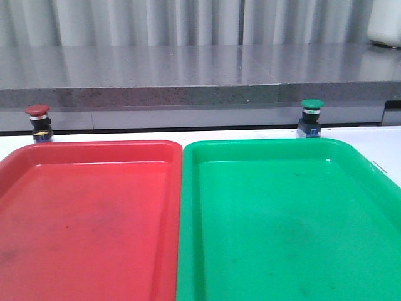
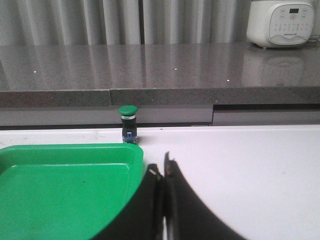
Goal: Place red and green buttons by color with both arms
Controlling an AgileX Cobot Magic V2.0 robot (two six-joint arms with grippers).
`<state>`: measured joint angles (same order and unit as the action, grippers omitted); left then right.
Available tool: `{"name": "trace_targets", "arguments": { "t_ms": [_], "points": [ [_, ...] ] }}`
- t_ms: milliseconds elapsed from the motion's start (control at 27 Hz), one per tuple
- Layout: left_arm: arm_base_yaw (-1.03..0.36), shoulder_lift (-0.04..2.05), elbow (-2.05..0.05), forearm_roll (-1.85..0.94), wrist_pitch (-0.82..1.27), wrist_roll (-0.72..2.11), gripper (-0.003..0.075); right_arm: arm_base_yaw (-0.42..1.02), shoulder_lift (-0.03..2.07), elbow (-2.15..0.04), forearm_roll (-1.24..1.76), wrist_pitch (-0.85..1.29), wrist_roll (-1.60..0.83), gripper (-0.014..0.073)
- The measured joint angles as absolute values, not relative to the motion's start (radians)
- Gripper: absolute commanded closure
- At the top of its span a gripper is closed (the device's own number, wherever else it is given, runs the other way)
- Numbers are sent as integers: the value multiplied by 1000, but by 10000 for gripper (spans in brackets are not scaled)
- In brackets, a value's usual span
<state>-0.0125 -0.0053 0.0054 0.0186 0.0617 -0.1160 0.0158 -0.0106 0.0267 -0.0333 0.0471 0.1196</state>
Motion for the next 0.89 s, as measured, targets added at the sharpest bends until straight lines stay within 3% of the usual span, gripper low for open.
{"name": "trace_targets", "arguments": {
  "t_ms": [889],
  "points": [
    [-13, -5, 5, 19, 39, -116, 740, 16, -11, 27, -33, 32, 120, 701]
  ]
}}
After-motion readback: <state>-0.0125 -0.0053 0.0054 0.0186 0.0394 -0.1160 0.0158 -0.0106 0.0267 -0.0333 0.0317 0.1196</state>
